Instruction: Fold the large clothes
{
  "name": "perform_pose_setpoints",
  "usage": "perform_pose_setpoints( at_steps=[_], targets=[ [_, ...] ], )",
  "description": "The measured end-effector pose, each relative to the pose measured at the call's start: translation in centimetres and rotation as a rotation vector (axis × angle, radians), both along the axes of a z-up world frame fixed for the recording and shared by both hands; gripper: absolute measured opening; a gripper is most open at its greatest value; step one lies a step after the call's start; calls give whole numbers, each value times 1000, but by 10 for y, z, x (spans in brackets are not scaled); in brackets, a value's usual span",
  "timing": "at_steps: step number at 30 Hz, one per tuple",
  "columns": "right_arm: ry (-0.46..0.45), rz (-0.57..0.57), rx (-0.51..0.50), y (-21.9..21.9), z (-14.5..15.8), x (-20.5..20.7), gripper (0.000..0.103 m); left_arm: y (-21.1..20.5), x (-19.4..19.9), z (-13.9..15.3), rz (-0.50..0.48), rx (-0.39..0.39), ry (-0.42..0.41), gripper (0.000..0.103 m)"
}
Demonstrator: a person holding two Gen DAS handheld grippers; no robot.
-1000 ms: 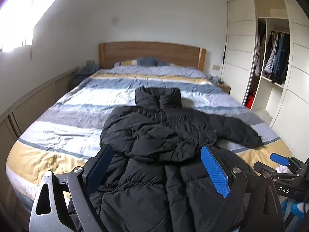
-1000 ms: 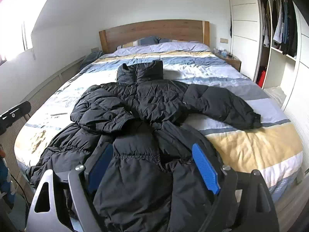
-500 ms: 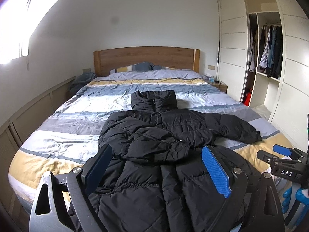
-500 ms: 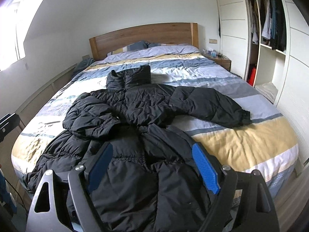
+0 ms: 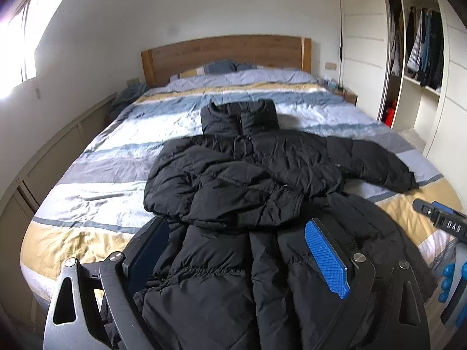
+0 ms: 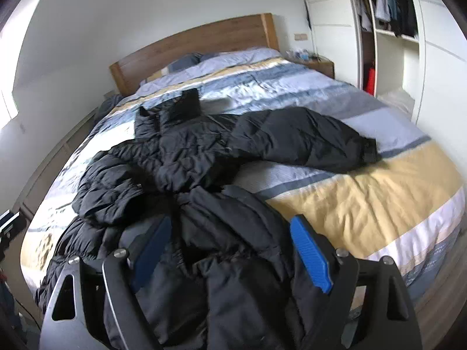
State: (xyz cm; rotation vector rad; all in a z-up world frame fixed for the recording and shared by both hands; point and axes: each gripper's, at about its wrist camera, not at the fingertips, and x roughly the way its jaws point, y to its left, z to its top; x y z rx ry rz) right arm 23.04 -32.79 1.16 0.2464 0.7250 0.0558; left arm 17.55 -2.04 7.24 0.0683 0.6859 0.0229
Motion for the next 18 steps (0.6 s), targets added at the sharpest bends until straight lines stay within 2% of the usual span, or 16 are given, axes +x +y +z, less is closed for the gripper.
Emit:
perform_pose_setpoints(
  at_steps=[4,13,18],
  targets=[
    [26,-30,21,-14,-13,18,84,-6,16,-14,3,22,34,99],
    [95,-112,80,-51,-43,62,84,-7,50,-50,-21,7,134,102],
    [133,-190,201,-82,-69,86,84,2,72,-72,-19,-11,208,102]
  ],
)
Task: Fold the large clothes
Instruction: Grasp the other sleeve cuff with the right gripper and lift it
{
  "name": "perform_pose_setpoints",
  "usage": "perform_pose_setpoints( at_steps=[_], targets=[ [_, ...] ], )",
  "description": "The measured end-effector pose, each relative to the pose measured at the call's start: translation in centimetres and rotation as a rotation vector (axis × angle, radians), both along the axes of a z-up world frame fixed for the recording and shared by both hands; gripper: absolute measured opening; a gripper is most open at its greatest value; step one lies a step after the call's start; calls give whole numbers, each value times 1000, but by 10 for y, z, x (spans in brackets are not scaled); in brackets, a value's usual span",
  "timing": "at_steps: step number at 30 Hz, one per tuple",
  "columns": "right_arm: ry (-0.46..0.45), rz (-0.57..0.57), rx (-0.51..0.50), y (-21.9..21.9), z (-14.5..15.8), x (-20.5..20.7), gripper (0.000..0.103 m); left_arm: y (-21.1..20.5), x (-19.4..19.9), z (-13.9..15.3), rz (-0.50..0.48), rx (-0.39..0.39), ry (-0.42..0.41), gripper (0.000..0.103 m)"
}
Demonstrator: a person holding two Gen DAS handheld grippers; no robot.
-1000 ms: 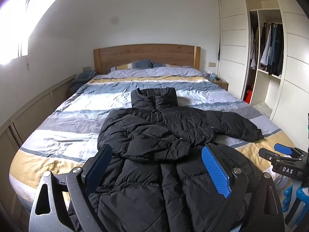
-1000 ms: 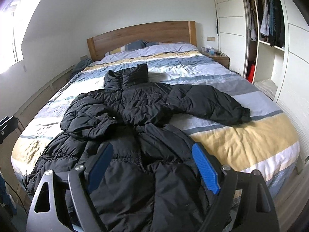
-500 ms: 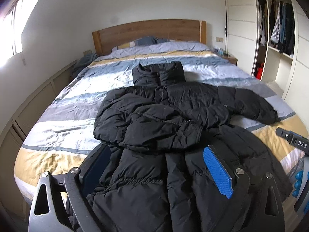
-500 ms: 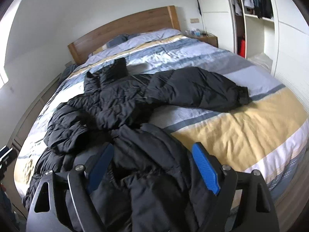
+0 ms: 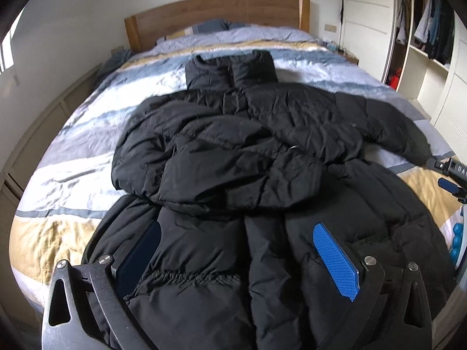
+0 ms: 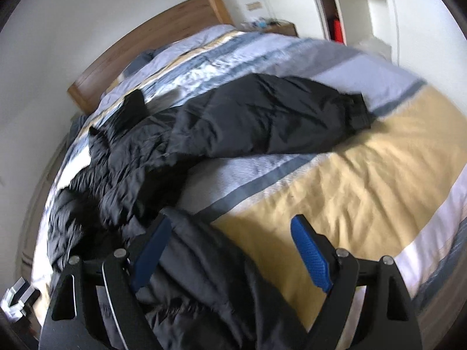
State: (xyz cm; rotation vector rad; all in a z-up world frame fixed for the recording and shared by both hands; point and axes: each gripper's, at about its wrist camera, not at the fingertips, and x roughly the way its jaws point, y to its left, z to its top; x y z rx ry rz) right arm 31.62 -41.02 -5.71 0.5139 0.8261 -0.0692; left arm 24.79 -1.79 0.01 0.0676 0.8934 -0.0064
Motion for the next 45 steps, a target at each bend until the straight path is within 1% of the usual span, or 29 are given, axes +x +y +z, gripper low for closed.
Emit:
perform_pose_setpoints(
  at_steps=[3,7,10,13,17,20,27,28,30,31,32,35,37,41,45],
  targets=[
    [14,-50,101,-25,-20,14,84,10,5,-5,20,2,11,102],
    [29,-113,223,-53,-49,33,84,30,10,-12,75,6,43,102],
    [23,-158,304,-72,-67,46,84,44,14,-14,112,23,61,102],
    [-2,-203,382,-90,-82,61,84,58,17,-16,149,37,75,102],
    [-50,-255,478,-111,-93,76,84,71,20,-19,186,55,91,102],
    [-76,-279,519,-125,-96,86,84,75,23,-21,204,55,100,102],
    [-161,-340,604,-150,-100,98,82,71,28,-28,186,78,120,102],
    [-168,-344,607,-154,-100,98,79,70,29,-30,184,80,126,102],
    [-178,-352,612,-156,-102,102,62,71,32,-32,183,76,134,102],
    [-183,-356,621,-160,-102,101,44,71,32,-32,183,72,133,102],
    [-191,-359,628,-161,-103,101,30,71,33,-31,183,69,129,102],
    [-214,-345,620,-155,-93,100,18,72,32,-29,183,55,120,102],
    [-237,-314,601,-153,-80,100,13,73,29,-28,181,48,118,102],
    [-271,-250,539,-143,-51,102,11,77,24,-29,185,23,119,102],
    [-312,-166,454,-125,-5,105,11,84,14,-20,186,-8,89,102]
  ],
)
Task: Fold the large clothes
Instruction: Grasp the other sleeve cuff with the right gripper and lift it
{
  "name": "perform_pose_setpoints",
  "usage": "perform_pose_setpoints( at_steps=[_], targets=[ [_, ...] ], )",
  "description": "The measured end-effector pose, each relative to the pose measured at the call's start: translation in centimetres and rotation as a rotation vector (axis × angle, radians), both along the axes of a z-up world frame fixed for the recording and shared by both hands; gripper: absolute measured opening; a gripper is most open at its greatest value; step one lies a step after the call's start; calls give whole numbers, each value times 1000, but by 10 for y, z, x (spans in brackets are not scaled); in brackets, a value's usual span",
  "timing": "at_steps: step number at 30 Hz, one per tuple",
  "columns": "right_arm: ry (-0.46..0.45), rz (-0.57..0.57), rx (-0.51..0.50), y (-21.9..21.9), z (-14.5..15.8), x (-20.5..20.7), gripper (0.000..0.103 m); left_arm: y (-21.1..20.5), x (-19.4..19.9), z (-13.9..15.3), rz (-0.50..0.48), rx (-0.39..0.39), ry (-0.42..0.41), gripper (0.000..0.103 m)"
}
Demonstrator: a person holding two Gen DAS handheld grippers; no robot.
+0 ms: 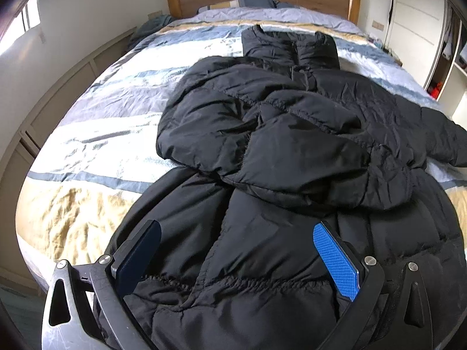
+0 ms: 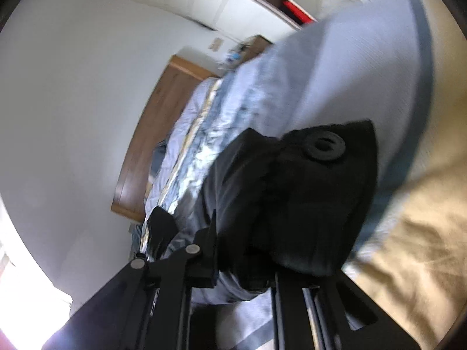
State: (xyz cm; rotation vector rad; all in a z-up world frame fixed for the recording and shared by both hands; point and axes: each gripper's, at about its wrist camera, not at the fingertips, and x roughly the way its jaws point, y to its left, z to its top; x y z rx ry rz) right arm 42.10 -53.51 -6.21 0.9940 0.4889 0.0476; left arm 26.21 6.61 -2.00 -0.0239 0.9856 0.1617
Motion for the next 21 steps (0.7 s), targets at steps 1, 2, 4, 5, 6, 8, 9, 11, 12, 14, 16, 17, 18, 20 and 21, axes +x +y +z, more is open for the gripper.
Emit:
perform_pose_setpoints(
  at_steps=[1,2,4,5,6,8,9,11,12,14,16,17,18,20,21],
  targets=[
    [-6,16,-31,7,11,1,11,2,-3,2,-1,-4,-9,102],
    [-13,29,-56,12,19,0,11,3,-6,3,-1,-8,-16,102],
    [-31,62,-107,28,40,-2,11,10,-12,5,8,-24,-26,102],
    [-39,78,-128,36,49,-2,11,15,-16,5,15,-35,-31,102],
    [-49,99,-149,44,58,-2,11,18,-18,6,21,-42,-36,102],
    [-63,143,-193,63,73,-6,11,26,-24,8,34,-57,-46,102],
    [-67,167,-219,74,80,-8,11,31,-26,9,41,-68,-53,102],
    [-73,212,-267,96,91,-15,11,36,-32,12,50,-77,-65,102],
    [-75,235,-294,107,96,-16,11,40,-34,13,58,-82,-72,102],
    [-78,278,-336,127,103,-17,11,48,-37,15,75,-97,-81,102],
    [-79,329,-377,146,108,-16,11,54,-40,16,87,-108,-87,102],
    [-77,353,-402,156,110,-15,11,57,-41,16,94,-111,-90,102],
    [-74,382,-443,169,111,-16,11,59,-43,16,101,-116,-92,102],
    [-72,439,-501,192,114,-17,11,64,-46,17,111,-120,-96,102],
    [-71,458,-520,199,112,-17,11,66,-48,17,117,-121,-99,102]
  ],
)
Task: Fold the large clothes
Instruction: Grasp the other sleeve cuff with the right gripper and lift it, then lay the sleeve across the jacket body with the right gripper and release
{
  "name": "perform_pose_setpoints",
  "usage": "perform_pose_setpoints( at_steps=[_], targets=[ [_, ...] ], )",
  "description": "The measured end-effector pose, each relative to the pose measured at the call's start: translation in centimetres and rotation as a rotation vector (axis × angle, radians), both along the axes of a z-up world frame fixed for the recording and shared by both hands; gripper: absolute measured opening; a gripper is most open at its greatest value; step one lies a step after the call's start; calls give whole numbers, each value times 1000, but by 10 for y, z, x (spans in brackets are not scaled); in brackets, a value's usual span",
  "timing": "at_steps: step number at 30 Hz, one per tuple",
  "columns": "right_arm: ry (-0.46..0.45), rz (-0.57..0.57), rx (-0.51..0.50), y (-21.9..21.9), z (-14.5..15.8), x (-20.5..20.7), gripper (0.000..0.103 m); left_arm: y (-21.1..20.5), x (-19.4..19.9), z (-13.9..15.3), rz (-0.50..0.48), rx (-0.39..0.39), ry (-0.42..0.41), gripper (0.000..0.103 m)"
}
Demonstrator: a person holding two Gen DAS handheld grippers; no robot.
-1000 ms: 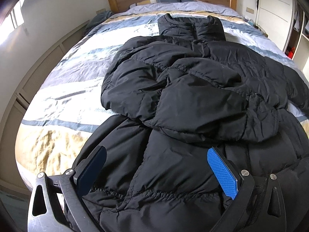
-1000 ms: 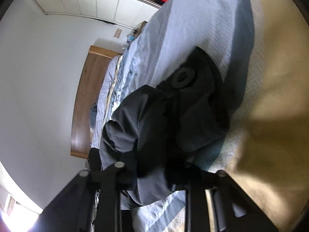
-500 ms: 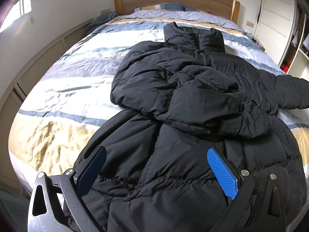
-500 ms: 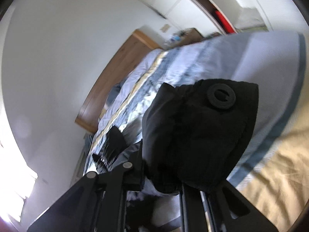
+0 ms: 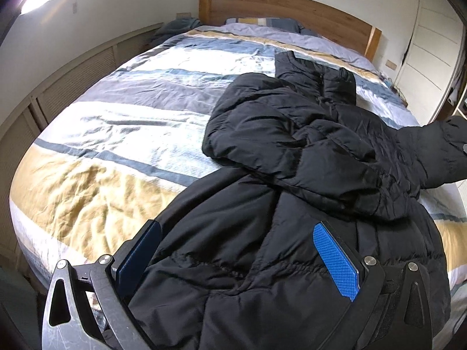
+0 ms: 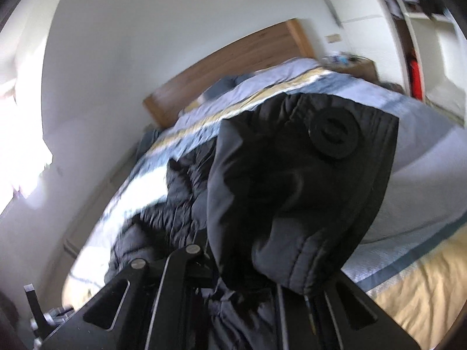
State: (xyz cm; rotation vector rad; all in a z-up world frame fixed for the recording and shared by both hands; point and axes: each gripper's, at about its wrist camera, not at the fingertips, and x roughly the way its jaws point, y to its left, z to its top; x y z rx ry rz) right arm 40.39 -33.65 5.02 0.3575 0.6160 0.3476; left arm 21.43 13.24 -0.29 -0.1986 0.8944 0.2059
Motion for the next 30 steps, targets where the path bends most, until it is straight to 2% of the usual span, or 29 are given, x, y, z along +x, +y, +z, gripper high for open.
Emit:
perform_pose_setpoints(
  at_steps=[6,20,27,30],
  targets=[
    [7,145,-135,64,-6,-6,11,11,-10,1,33,-6,-3,102],
    [63,382,-489,185,-66,-30,11,28,-21,-2,70,-3,4,102],
    [99,446,-605,216,-98,-36,19,33,-29,2,87,3,-4,102],
    [112,467,-630,223,-105,-41,34,36,-32,4,93,6,-7,102]
  ],
)
